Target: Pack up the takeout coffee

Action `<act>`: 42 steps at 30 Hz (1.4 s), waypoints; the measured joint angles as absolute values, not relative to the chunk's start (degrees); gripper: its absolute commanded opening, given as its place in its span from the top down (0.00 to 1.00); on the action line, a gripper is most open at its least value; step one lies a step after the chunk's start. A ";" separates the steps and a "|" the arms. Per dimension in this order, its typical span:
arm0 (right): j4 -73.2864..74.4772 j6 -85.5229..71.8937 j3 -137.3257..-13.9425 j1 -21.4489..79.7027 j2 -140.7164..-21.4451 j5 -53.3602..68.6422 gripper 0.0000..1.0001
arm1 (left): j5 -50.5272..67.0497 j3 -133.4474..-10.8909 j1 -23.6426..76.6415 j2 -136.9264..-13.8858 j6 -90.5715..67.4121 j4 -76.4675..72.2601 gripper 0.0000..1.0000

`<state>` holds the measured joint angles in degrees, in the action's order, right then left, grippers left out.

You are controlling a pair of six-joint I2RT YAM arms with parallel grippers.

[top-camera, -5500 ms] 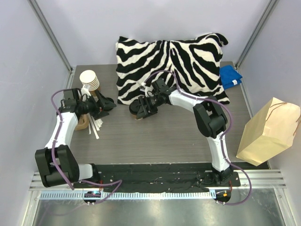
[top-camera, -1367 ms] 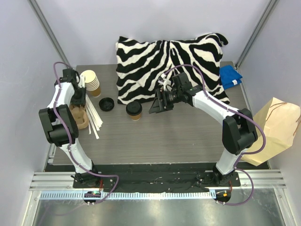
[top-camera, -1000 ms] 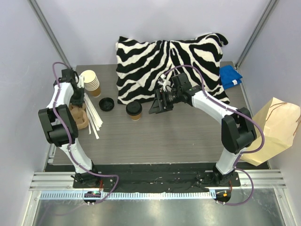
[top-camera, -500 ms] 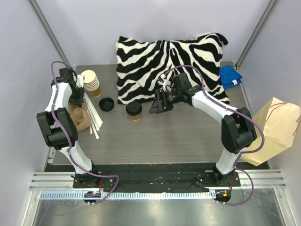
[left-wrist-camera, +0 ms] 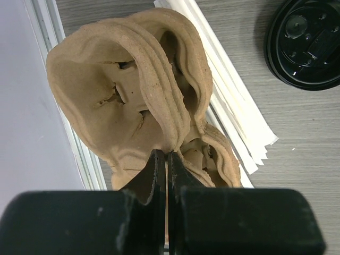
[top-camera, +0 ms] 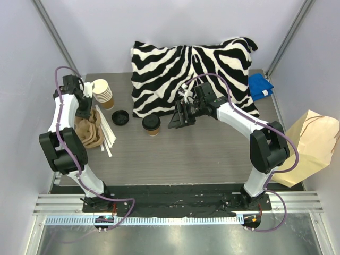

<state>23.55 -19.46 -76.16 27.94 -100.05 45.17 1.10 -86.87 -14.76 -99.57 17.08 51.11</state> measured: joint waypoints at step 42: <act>-19.22 -59.55 -116.25 52.69 -141.16 29.82 0.53 | 3.07 -87.79 -15.51 -97.30 13.96 54.26 1.00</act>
